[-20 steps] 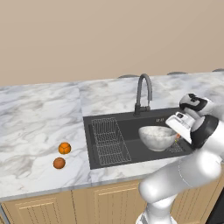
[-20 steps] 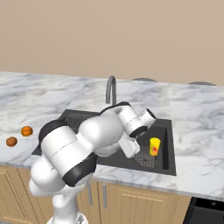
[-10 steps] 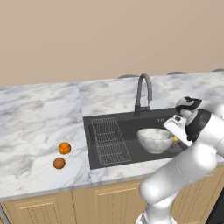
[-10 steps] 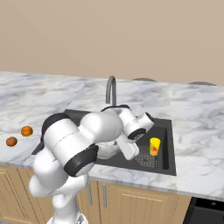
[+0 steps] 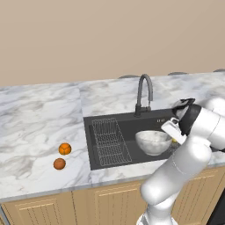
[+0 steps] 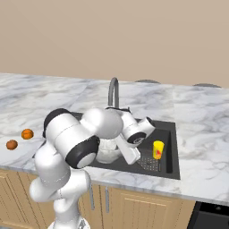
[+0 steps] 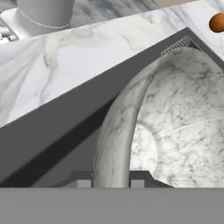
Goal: Remove the tangerine and orange from the sink. Then move the bowl and cup from the counter to the sink for washing.
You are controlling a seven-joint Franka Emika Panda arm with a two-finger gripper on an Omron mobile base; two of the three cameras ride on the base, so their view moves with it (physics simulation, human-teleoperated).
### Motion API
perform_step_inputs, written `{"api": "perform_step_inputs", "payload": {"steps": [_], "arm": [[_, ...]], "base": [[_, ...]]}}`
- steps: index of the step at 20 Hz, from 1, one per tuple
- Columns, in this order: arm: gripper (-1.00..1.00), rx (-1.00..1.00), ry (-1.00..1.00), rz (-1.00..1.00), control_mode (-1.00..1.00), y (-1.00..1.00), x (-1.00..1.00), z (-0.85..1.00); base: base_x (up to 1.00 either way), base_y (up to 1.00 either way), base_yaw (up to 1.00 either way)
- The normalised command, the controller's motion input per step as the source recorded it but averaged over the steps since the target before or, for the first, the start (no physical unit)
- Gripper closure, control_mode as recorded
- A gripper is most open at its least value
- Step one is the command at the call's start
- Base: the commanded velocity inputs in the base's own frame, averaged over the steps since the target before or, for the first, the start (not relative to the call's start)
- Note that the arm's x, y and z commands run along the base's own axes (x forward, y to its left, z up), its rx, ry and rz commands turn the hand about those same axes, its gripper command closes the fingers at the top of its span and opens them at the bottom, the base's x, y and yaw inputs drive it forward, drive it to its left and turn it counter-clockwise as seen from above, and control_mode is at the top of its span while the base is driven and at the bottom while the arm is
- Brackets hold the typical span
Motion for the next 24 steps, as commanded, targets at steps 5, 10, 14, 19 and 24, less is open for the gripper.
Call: {"api": "perform_step_inputs", "payload": {"steps": [5,10,14,19,24], "arm": [[1.00,-0.01,0.00,0.00,-1.00,0.00,0.14,-0.22],[1.00,-0.02,0.00,0.00,-1.00,0.00,0.19,-0.20],[1.00,-0.01,0.00,0.00,-1.00,0.00,0.21,-0.19],[1.00,0.00,0.00,0.00,-1.00,0.00,0.20,-0.19],[1.00,0.00,0.00,0.00,-1.00,0.00,0.13,-0.18]], "base": [[0.00,0.00,0.00],[0.00,0.00,0.00],[0.00,0.00,0.00],[0.00,0.00,0.00],[0.00,0.00,0.00]]}}
